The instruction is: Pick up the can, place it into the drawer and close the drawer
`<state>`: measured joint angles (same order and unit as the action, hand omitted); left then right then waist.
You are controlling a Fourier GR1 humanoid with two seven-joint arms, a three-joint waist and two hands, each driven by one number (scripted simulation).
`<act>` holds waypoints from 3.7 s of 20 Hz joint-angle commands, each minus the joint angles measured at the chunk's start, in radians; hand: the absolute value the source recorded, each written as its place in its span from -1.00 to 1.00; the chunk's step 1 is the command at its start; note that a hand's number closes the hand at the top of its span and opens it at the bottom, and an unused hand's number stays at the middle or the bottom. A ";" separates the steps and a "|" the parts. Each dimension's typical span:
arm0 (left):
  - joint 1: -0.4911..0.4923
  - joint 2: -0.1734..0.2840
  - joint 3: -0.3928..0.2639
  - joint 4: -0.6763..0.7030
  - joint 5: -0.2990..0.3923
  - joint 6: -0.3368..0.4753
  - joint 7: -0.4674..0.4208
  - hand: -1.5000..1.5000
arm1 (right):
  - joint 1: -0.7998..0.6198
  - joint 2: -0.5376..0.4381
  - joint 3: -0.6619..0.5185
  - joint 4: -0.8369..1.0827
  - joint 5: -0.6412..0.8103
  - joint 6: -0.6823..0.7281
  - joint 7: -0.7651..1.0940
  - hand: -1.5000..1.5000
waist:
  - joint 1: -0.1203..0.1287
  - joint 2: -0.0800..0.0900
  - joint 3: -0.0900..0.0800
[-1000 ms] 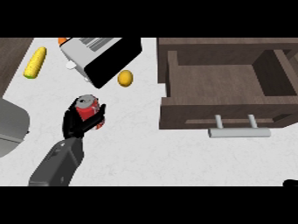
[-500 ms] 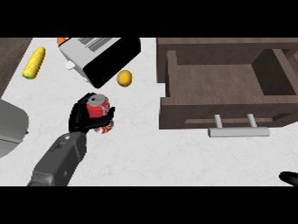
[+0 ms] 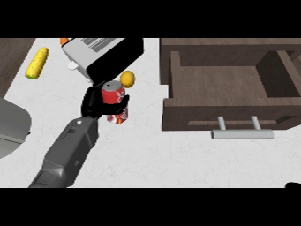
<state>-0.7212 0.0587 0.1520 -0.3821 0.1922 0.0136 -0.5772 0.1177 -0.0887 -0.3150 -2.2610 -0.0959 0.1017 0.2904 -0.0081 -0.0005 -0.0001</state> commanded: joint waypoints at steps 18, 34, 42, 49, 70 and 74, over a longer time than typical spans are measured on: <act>-0.262 -0.058 -0.209 -0.565 -0.011 0.279 0.654 1.00 | -0.037 0.000 0.021 -0.027 0.048 -0.030 0.051 -1.00 | -0.001 -0.001 0.000; -0.693 -0.059 -0.276 -0.258 0.093 0.408 0.765 1.00 | -0.076 -0.014 -0.002 0.017 0.028 -0.028 0.032 -1.00 | -0.030 0.008 0.001; -0.830 -0.059 -0.335 -0.068 0.159 0.429 0.741 1.00 | -0.126 -0.034 0.012 -0.010 0.015 -0.038 0.089 -1.00 | -0.060 0.016 0.002; -0.827 -0.059 -0.427 -0.009 0.214 0.507 0.670 1.00 | -0.132 -0.054 0.004 0.034 0.004 -0.009 0.053 -1.00 | -0.085 0.021 0.004; -0.897 -0.059 -0.456 0.049 0.380 0.648 0.604 -1.00 | -0.239 -0.180 0.137 0.095 0.290 0.039 -0.078 -1.00 | -0.094 0.034 0.003; -0.891 -0.059 -0.417 0.072 0.403 0.612 0.566 -1.00 | -0.273 -0.224 0.178 0.174 0.417 0.034 -0.132 -1.00 | -0.062 0.034 0.003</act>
<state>-1.6299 0.0000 -0.2899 -0.3191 0.5710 0.6470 0.0359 -0.1530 -0.2803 -0.1729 -2.1418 0.2120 0.1325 0.2273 -0.0853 0.0318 0.0025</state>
